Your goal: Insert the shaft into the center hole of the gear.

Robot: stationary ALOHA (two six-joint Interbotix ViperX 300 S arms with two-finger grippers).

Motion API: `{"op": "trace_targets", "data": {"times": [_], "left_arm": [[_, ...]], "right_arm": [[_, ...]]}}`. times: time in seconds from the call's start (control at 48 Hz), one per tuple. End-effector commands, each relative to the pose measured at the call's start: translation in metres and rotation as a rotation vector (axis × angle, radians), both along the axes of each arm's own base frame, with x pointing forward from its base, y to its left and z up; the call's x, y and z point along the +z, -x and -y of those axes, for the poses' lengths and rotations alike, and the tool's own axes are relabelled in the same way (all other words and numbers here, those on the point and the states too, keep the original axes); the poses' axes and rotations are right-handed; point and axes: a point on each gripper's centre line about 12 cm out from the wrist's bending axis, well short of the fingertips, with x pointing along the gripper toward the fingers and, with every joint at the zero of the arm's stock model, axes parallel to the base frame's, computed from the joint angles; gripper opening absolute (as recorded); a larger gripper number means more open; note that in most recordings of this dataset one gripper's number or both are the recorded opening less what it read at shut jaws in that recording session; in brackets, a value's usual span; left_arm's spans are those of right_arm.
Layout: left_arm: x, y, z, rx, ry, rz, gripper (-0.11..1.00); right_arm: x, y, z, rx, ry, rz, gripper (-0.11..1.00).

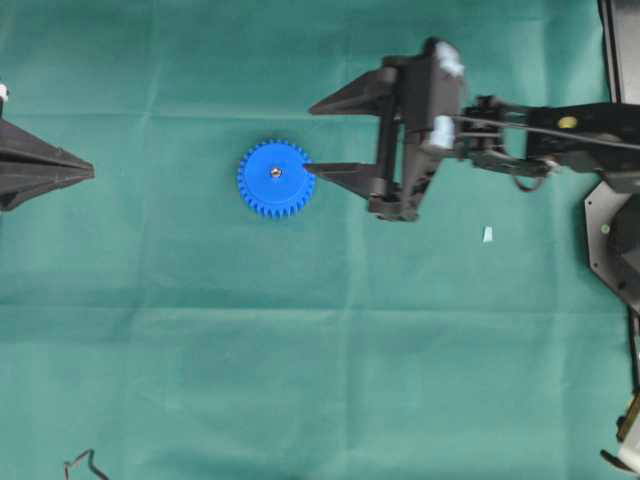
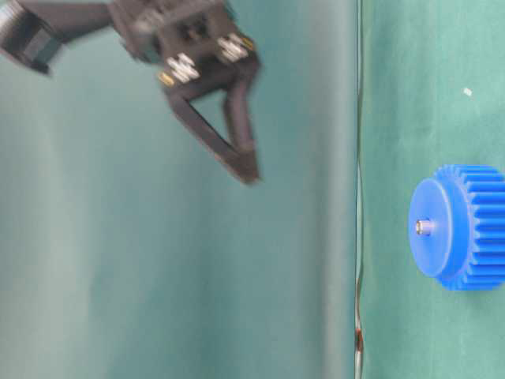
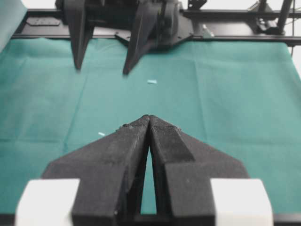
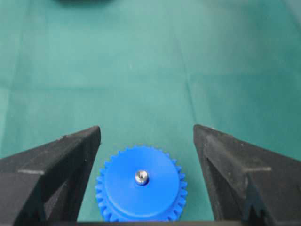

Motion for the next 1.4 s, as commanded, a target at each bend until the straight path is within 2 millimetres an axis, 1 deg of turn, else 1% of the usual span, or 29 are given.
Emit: {"op": "trace_targets", "data": {"times": [0.0,0.229,0.417,0.584,0.73,1.376], "left_arm": [[0.009,-0.002,0.000,0.001,-0.001,0.025,0.00],[0.009,-0.002,0.000,0.001,-0.001,0.025,0.00],[0.009,-0.002,0.000,-0.001,-0.001,0.023,0.00],[0.009,-0.002,0.000,0.001,-0.003,0.023,0.00],[0.010,-0.001,0.000,-0.001,-0.003,0.026,0.00],[0.010,-0.001,0.000,0.001,-0.003,0.026,0.00]], "right_arm": [[0.019,0.015,-0.003,0.003,0.007,0.055,0.84],[0.032,0.062,-0.009,0.004,0.014,0.116,0.84],[0.043,0.096,-0.014,0.012,0.019,0.158,0.84],[0.045,0.116,-0.017,0.013,0.019,0.186,0.84],[0.045,0.122,-0.018,0.013,0.020,0.198,0.84],[0.045,0.122,-0.018,0.013,0.023,0.202,0.84]]}}
